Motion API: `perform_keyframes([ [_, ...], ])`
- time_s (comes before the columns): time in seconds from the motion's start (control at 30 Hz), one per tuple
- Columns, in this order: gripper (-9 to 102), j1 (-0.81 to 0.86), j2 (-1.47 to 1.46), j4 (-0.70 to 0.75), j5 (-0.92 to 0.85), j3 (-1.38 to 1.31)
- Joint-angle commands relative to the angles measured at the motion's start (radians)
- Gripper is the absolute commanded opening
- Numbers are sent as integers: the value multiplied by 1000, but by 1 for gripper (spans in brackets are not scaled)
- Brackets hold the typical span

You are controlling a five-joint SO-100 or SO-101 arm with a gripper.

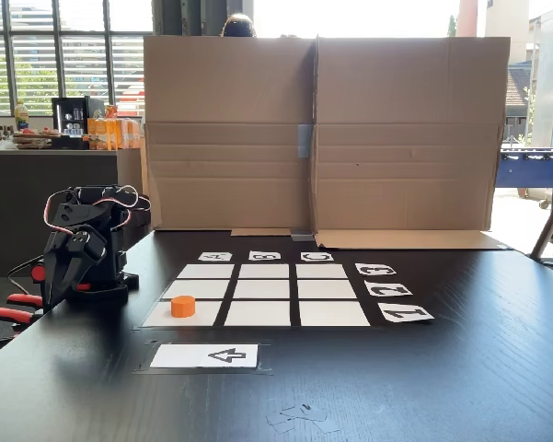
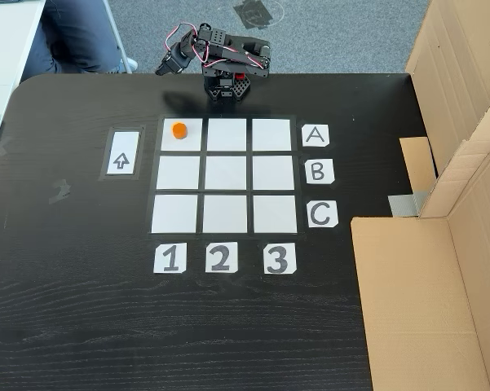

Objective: Pick up the round, orange token and place it in the grid on square A1.

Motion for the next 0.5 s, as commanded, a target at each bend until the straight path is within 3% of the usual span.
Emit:
perform_keyframes([
  [0.0, -1, 11, 26, 23, -8, 2],
  [0.47, -1, 17, 35, 21, -3, 2],
])
